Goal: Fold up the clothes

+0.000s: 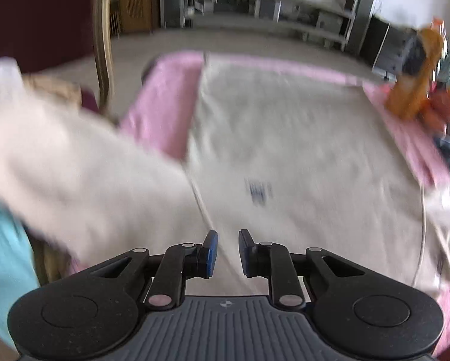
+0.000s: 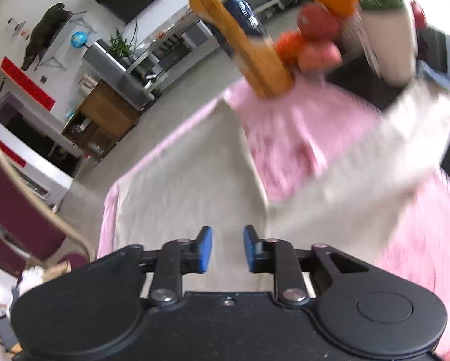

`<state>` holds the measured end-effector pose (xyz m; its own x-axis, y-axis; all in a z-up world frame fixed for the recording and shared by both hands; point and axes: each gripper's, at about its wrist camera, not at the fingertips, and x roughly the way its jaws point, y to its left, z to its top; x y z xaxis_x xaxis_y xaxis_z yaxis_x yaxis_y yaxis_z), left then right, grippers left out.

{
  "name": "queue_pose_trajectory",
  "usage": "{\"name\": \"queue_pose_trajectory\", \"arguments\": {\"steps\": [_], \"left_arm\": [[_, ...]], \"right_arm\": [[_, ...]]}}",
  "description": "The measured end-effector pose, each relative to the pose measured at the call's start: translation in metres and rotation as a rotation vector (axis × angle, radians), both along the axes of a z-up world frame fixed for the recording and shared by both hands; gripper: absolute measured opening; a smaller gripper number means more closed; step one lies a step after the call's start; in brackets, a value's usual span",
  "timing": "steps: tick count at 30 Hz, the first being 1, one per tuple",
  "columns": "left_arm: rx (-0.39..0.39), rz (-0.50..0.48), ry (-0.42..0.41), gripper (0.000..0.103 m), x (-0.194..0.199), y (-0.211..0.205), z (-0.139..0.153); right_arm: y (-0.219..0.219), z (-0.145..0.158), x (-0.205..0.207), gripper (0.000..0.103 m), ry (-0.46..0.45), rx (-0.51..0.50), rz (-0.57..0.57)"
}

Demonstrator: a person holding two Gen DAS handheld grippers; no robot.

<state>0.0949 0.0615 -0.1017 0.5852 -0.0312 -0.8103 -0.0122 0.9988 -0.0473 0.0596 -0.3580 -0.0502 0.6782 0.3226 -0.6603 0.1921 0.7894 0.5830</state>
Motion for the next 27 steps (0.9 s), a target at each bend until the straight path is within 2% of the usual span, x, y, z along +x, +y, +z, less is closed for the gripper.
{"name": "queue_pose_trajectory", "arguments": {"steps": [2, 4, 6, 8, 12, 14, 15, 17, 19, 20, 24, 27], "left_arm": [[0.039, -0.036, 0.008, 0.019, -0.009, -0.015, -0.009], [0.078, -0.079, -0.003, 0.019, -0.017, -0.028, -0.013], [0.09, -0.116, -0.016, 0.019, -0.018, -0.04, -0.018], [0.101, -0.153, -0.03, 0.02, -0.02, -0.051, -0.023], [0.176, -0.223, -0.059, 0.02, -0.02, -0.07, -0.035], [0.186, -0.244, -0.055, 0.02, -0.022, -0.072, -0.039], [0.191, -0.251, -0.051, 0.02, -0.024, -0.072, -0.039], [0.193, -0.254, -0.023, 0.02, -0.033, -0.069, -0.037], [0.191, -0.259, 0.016, 0.019, -0.045, -0.066, -0.036], [0.187, -0.267, 0.024, 0.016, -0.053, -0.065, -0.035], [0.217, -0.3, 0.006, 0.015, -0.079, -0.065, -0.033], [0.149, -0.262, -0.03, 0.016, -0.081, -0.054, -0.023]], "right_arm": [[0.001, -0.024, -0.015, 0.023, 0.062, 0.012, -0.022], [0.005, -0.04, -0.009, 0.022, 0.137, 0.045, 0.033], [0.014, -0.044, -0.003, 0.022, 0.136, 0.04, 0.094], [0.03, -0.042, 0.003, 0.022, 0.113, -0.038, 0.161], [0.058, -0.053, 0.021, 0.022, 0.13, -0.104, 0.248], [0.069, -0.058, 0.024, 0.021, 0.143, -0.188, 0.267], [0.073, -0.059, 0.022, 0.015, 0.147, -0.228, 0.275], [0.078, -0.059, 0.016, 0.015, 0.157, -0.293, 0.299], [0.076, -0.058, -0.001, 0.015, 0.179, -0.311, 0.328], [0.075, -0.057, -0.014, 0.014, 0.188, -0.324, 0.346], [0.076, -0.056, -0.049, 0.014, 0.176, -0.396, 0.387], [0.074, -0.048, -0.058, 0.014, 0.127, -0.382, 0.385]]}}
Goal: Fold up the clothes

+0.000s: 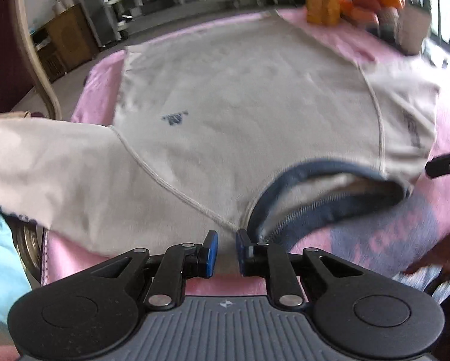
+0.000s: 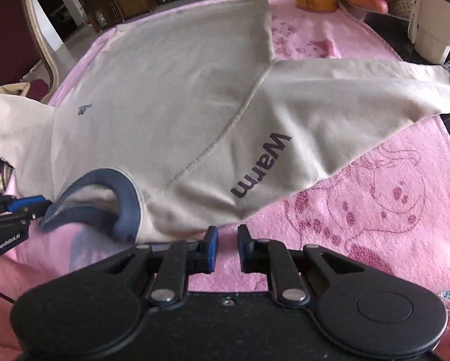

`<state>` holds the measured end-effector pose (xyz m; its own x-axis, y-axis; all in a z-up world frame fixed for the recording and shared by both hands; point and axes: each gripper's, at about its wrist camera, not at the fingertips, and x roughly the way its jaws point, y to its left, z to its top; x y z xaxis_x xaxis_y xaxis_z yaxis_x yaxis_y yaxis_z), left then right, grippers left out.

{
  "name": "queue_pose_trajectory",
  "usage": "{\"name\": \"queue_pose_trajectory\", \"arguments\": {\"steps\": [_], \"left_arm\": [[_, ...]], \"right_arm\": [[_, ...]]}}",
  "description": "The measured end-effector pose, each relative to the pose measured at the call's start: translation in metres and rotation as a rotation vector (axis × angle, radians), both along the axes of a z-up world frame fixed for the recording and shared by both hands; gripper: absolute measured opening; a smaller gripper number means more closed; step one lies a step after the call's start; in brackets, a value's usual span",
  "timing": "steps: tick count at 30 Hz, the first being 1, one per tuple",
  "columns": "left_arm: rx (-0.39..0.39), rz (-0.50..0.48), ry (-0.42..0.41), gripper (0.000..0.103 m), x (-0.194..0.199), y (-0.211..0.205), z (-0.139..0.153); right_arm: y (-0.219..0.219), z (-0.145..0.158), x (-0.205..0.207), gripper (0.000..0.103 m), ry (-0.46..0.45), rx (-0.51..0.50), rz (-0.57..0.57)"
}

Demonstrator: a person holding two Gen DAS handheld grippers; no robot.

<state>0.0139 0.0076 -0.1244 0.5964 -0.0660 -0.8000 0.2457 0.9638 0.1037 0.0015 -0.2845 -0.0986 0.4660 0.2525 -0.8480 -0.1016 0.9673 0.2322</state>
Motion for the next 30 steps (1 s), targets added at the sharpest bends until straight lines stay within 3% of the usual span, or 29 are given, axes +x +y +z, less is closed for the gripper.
{"name": "queue_pose_trajectory", "arguments": {"steps": [4, 7, 10, 15, 19, 22, 26, 30], "left_arm": [[-0.131, 0.05, -0.053, 0.016, 0.007, 0.016, 0.016], [-0.182, 0.024, -0.025, 0.016, 0.012, 0.01, 0.011], [-0.159, -0.021, 0.011, 0.016, 0.014, -0.002, 0.001], [-0.107, -0.081, 0.098, 0.016, 0.012, -0.013, -0.011], [-0.147, -0.094, 0.092, 0.016, 0.005, -0.01, 0.001], [-0.162, -0.066, 0.036, 0.016, 0.008, -0.008, 0.023], [-0.232, -0.042, -0.04, 0.016, 0.017, -0.011, 0.063], [-0.266, -0.047, -0.099, 0.016, 0.027, -0.033, 0.095]], "right_arm": [[-0.004, 0.014, 0.003, 0.015, -0.075, 0.123, 0.0], [0.005, 0.009, 0.012, 0.015, -0.039, 0.208, 0.028], [0.015, 0.002, 0.023, 0.015, 0.003, 0.29, 0.057], [0.034, -0.016, 0.028, 0.014, 0.112, 0.246, 0.106], [0.025, -0.004, 0.014, 0.015, 0.128, 0.26, 0.107], [-0.006, 0.023, 0.012, 0.016, 0.046, 0.386, 0.005], [-0.064, 0.08, 0.015, 0.021, -0.159, 0.523, -0.167], [-0.125, 0.113, 0.023, 0.031, -0.319, 0.508, -0.363]]}}
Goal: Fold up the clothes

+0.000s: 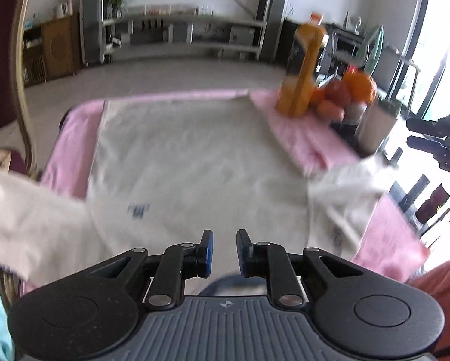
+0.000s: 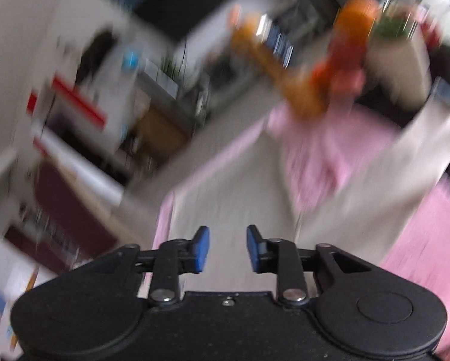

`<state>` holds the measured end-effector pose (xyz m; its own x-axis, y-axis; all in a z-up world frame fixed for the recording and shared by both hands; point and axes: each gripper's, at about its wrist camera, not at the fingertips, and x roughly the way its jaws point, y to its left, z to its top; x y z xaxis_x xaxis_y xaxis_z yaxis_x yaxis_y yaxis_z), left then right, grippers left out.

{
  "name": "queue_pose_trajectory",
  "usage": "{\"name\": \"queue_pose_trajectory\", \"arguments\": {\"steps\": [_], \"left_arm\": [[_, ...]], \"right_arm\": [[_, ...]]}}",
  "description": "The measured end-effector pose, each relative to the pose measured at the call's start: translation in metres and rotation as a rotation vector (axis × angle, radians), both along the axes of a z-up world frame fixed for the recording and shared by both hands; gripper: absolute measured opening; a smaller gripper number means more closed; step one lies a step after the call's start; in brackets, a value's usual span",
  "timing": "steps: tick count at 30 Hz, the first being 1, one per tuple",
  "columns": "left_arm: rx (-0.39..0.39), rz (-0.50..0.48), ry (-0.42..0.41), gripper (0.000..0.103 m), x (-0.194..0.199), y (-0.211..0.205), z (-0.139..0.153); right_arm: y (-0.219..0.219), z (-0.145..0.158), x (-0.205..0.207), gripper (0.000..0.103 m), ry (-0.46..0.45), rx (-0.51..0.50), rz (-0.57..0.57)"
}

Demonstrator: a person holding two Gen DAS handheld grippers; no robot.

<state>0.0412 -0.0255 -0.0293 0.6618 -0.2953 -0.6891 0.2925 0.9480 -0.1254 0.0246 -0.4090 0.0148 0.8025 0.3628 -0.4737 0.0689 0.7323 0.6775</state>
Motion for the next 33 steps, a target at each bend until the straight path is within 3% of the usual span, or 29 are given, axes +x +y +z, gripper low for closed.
{"name": "queue_pose_trajectory", "arguments": {"steps": [2, 5, 12, 22, 28, 31, 33], "left_arm": [[-0.005, -0.024, 0.002, 0.017, 0.004, -0.017, 0.005], [0.013, -0.064, 0.024, 0.02, 0.013, -0.045, 0.003], [0.133, -0.083, 0.136, 0.02, 0.042, -0.106, -0.044], [0.176, -0.155, 0.208, 0.021, 0.046, -0.138, -0.082], [0.172, -0.152, 0.232, 0.021, 0.053, -0.142, -0.091], [0.175, -0.152, 0.237, 0.021, 0.053, -0.143, -0.094], [0.172, -0.149, 0.238, 0.021, 0.053, -0.142, -0.094]], "right_arm": [[-0.03, 0.009, 0.006, 0.031, -0.027, -0.002, -0.116], [-0.074, -0.001, 0.021, 0.031, -0.001, -0.005, -0.284], [-0.15, -0.059, 0.069, 0.03, 0.172, -0.102, -0.534], [-0.218, -0.132, 0.126, 0.029, 0.364, -0.173, -0.65], [-0.22, -0.146, 0.149, 0.029, 0.405, -0.279, -0.623], [-0.215, -0.149, 0.159, 0.021, 0.42, -0.342, -0.601], [-0.207, -0.148, 0.161, 0.01, 0.431, -0.405, -0.587]]}}
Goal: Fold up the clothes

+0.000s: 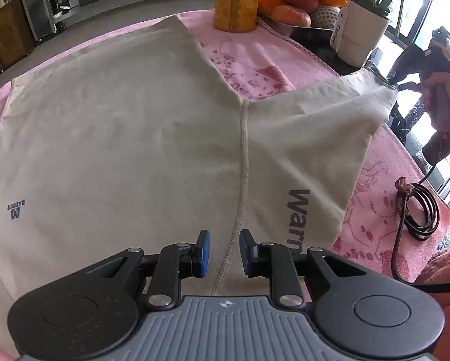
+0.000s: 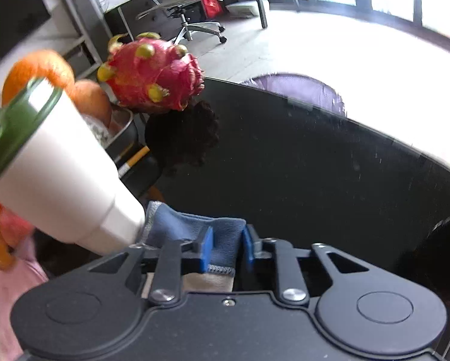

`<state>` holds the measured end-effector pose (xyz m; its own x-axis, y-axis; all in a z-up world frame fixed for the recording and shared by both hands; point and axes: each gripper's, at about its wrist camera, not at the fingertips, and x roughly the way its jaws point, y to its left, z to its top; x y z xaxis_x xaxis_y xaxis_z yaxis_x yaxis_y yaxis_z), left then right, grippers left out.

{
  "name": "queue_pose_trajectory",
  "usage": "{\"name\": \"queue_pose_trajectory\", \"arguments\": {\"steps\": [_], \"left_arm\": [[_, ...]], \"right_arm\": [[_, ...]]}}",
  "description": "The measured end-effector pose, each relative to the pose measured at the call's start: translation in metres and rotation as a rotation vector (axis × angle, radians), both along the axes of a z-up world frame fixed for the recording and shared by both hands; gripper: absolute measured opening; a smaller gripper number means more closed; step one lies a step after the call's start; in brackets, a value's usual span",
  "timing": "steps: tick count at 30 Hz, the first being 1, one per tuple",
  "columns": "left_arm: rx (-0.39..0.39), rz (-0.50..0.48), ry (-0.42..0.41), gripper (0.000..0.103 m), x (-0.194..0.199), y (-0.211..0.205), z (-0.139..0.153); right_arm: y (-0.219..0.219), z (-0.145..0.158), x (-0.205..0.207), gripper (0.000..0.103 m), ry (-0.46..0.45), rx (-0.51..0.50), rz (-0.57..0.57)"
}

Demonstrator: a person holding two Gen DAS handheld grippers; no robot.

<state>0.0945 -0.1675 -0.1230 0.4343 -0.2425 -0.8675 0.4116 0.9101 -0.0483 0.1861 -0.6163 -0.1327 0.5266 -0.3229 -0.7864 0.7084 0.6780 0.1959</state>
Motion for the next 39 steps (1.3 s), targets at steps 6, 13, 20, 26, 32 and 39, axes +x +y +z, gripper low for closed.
{"name": "queue_pose_trajectory", "arguments": {"steps": [6, 13, 20, 26, 32, 39], "left_arm": [[-0.006, 0.001, -0.032, 0.021, -0.007, 0.004, 0.01], [-0.072, 0.024, -0.112, 0.021, -0.024, 0.031, 0.048], [-0.109, 0.092, -0.21, 0.021, -0.045, 0.1, 0.085], [-0.108, 0.192, -0.284, 0.021, -0.052, 0.185, 0.097], [-0.215, 0.4, -0.279, 0.02, -0.049, 0.264, 0.078], [-0.317, 0.587, -0.238, 0.019, -0.041, 0.319, 0.067]], "right_arm": [[0.014, 0.016, -0.01, 0.004, -0.034, -0.069, 0.008], [0.064, 0.107, -0.075, 0.004, -0.335, -0.066, 0.056], [0.177, 0.195, -0.123, 0.004, -0.524, -0.08, 0.289], [0.288, 0.242, -0.136, 0.004, -0.593, -0.052, 0.48], [0.407, 0.222, -0.131, 0.004, -0.54, -0.005, 0.642], [0.498, 0.158, -0.098, 0.009, -0.294, 0.207, 0.862]]}}
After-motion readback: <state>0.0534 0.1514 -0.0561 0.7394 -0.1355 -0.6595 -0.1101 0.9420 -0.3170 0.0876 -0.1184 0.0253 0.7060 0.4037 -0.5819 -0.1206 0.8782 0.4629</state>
